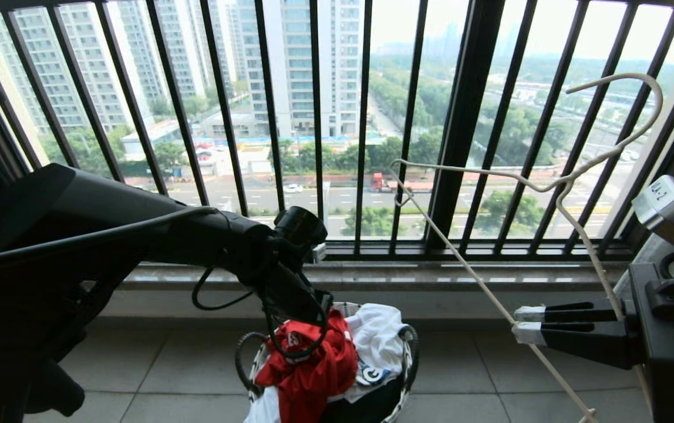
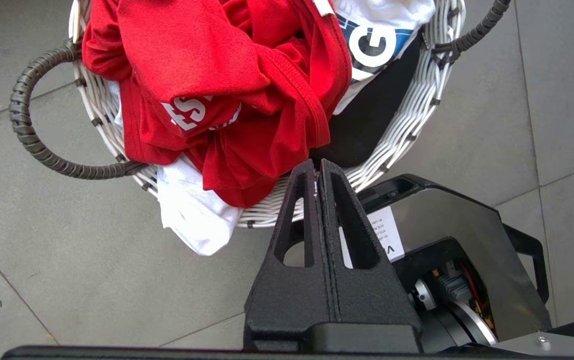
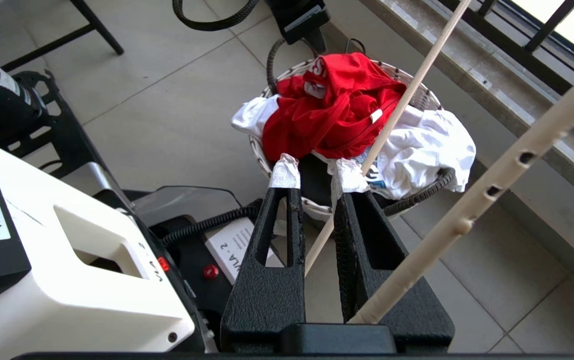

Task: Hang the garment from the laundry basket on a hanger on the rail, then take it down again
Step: Pick up clothes from the basket

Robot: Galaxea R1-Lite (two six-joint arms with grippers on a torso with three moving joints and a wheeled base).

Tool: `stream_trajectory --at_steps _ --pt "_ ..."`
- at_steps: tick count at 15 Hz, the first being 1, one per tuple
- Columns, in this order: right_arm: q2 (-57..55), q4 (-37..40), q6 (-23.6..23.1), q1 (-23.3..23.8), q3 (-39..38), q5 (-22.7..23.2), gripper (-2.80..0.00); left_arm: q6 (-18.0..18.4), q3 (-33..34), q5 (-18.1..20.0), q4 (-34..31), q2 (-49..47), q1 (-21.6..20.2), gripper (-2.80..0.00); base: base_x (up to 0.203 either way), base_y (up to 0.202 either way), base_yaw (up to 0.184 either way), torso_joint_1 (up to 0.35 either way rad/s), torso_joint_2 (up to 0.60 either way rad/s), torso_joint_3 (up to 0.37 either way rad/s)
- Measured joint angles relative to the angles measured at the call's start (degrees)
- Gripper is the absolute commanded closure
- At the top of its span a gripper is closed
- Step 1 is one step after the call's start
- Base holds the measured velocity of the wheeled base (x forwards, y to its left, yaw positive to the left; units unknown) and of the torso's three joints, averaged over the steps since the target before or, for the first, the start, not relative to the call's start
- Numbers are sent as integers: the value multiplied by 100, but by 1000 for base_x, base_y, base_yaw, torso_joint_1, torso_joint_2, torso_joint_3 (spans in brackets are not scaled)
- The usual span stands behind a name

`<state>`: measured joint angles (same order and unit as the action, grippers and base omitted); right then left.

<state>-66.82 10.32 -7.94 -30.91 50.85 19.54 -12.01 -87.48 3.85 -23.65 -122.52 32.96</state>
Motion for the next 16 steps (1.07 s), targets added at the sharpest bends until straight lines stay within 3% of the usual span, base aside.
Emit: stream_trajectory --at_steps 16 --pt "-5 -192 6 0 -24 -4 0 18 5 -2 -3 -36 5 0 0 0 0 1 4 -196"
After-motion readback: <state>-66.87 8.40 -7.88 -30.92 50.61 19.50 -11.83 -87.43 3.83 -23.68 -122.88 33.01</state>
